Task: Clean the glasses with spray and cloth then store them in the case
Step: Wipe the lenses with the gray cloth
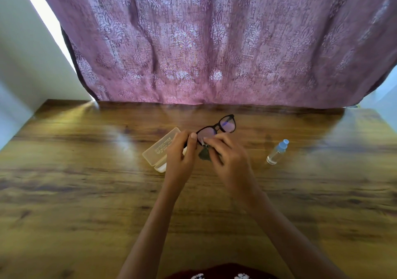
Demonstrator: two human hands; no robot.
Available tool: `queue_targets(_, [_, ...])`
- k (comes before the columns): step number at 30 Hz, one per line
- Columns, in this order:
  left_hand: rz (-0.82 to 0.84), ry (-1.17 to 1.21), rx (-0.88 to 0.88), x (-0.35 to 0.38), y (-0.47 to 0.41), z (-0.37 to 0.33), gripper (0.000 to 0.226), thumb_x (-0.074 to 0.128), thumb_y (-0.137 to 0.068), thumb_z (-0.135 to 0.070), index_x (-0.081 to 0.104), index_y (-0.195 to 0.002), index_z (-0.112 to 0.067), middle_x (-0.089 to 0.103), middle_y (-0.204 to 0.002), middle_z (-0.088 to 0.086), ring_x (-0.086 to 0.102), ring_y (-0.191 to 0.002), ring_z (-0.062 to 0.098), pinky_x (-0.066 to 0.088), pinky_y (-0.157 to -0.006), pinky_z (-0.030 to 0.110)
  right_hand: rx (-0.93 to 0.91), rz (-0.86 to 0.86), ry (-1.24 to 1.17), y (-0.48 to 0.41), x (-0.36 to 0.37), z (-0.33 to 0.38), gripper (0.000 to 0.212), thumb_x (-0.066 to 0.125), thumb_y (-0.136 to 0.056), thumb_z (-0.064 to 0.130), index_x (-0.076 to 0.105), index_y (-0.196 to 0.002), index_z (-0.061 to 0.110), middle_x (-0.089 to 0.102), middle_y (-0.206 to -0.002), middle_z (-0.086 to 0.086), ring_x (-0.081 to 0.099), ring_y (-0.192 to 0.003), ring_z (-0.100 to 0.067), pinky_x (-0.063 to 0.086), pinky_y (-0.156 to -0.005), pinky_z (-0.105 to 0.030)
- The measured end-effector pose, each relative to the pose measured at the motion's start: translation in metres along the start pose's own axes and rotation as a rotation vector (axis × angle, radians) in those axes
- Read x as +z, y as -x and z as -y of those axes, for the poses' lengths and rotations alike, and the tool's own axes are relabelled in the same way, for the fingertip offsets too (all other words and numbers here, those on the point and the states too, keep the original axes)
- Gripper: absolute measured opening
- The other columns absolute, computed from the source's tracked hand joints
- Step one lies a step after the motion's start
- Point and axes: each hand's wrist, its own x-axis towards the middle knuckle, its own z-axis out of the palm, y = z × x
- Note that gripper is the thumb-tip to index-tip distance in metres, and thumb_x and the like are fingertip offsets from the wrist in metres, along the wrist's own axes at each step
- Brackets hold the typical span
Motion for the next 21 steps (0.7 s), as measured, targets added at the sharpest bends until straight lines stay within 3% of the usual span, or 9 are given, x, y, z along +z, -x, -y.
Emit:
queue_targets(4, [0.026,0.002,0.009,0.005,-0.001,-0.001,0.025,0.038,-0.1,-0.026,0.046,-0.084,-0.044,0.052,-0.074,-0.022,0.046,-0.066,-0.001,0.034,-0.062,0.015,0.016,-0.04,0.005,-0.012,0.0,0.003,0.021,0.061,-0.087,0.006,0.069,-0.106,-0.001,0.065,-0.098,-0.011,0.064,-0.09,-0.02,0.049,-0.084,-0.022])
queue_targets(8, [-0.003,-0.017,0.022,0.0,-0.002,-0.001,0.023,0.037,-0.1,-0.027,0.047,-0.084,-0.041,0.052,-0.073,-0.018,0.047,-0.066,0.002,0.035,-0.062,0.018,0.07,-0.07,0.03,-0.021,0.0,-0.01,0.02,0.067,-0.083,-0.001,0.07,-0.103,-0.002,0.066,-0.093,-0.012,0.065,-0.083,-0.023,0.047,-0.079,-0.021])
queue_targets(14, [-0.059,-0.012,-0.029,-0.003,-0.002,0.006,0.041,0.036,-0.098,-0.036,0.053,-0.079,-0.004,0.053,-0.068,0.006,0.049,-0.063,0.023,0.039,-0.058,0.038,0.068,-0.008,0.011,-0.004,0.001,-0.003,0.024,0.069,-0.082,-0.001,0.069,-0.105,0.0,0.066,-0.095,-0.009,0.063,-0.086,-0.018,0.052,-0.077,-0.024])
queue_targets(19, [0.008,-0.029,0.0,-0.002,-0.001,0.004,0.02,0.037,-0.099,-0.03,0.05,-0.085,-0.036,0.052,-0.071,-0.015,0.047,-0.063,0.003,0.035,-0.06,0.021,-0.001,-0.006,-0.016,-0.013,0.006,0.008,0.02,0.061,-0.086,0.004,0.069,-0.104,-0.001,0.065,-0.095,-0.011,0.063,-0.088,-0.02,0.051,-0.081,-0.024])
queue_targets(21, [0.003,-0.029,-0.005,-0.002,-0.001,0.002,0.02,0.038,-0.099,-0.029,0.048,-0.086,-0.041,0.054,-0.073,-0.02,0.047,-0.064,0.0,0.034,-0.061,0.016,0.006,-0.03,-0.005,-0.021,0.007,0.005,0.02,0.058,-0.087,0.006,0.07,-0.101,-0.002,0.065,-0.092,-0.012,0.063,-0.085,-0.022,0.049,-0.08,-0.024])
